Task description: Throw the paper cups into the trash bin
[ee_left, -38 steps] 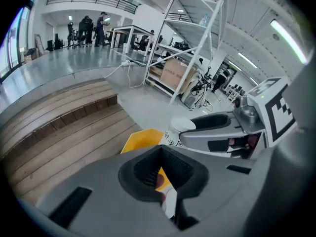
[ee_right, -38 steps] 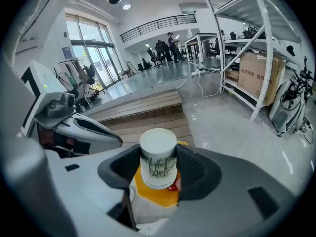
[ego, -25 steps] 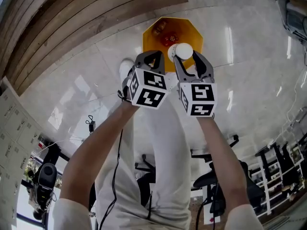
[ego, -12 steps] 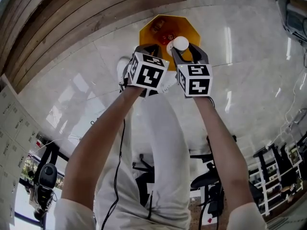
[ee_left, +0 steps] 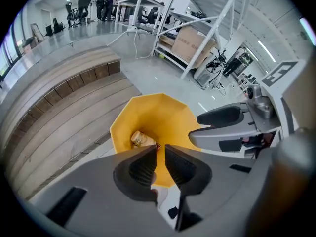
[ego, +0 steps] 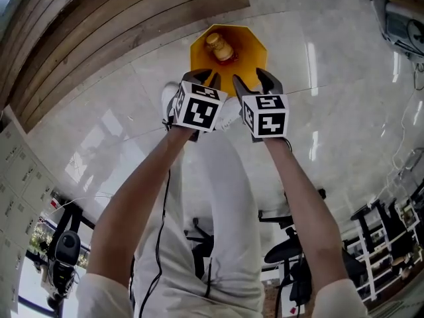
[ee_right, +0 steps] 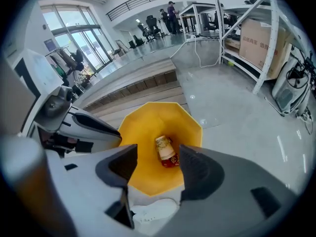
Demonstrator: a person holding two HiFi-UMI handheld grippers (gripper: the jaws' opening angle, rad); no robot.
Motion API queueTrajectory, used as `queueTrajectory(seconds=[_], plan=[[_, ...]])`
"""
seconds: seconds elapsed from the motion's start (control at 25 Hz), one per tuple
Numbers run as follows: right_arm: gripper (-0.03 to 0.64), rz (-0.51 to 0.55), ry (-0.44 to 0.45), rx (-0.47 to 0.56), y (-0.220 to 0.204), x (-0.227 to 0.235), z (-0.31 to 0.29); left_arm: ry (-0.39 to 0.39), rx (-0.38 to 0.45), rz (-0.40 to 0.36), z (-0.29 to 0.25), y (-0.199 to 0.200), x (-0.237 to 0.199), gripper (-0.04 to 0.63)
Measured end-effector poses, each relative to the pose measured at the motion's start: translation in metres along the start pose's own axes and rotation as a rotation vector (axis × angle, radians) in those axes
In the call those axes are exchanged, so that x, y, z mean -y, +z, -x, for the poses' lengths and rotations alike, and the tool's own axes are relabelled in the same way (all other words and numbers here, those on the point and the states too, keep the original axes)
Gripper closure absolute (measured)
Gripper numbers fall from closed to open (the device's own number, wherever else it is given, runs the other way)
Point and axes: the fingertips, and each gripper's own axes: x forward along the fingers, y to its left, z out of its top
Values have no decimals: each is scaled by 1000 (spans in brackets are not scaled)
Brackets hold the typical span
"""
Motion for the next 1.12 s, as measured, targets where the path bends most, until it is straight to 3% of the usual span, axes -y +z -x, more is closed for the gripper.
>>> queueTrajectory(seconds=[0.08, 0.28, 0.6, 0.72, 0.96, 1.12], plan=[[352, 3, 8, 7, 2, -6, 17, 0, 9, 8, 14, 2, 7, 537], [476, 28, 20, 51, 15, -23, 69, 2, 42, 54, 63, 12, 21, 540], [586, 101, 67, 95, 60, -58, 165, 9, 139, 66, 182, 50, 47, 584], [594, 111, 84, 120, 81, -74, 214, -21, 165, 52, 230, 63, 63, 588], [600, 75, 108, 167, 116, -115, 294, -58, 186, -49, 309, 80, 87, 589], [603, 71, 134, 210, 138, -152, 354, -70, 201, -46, 373, 89, 106, 589]])
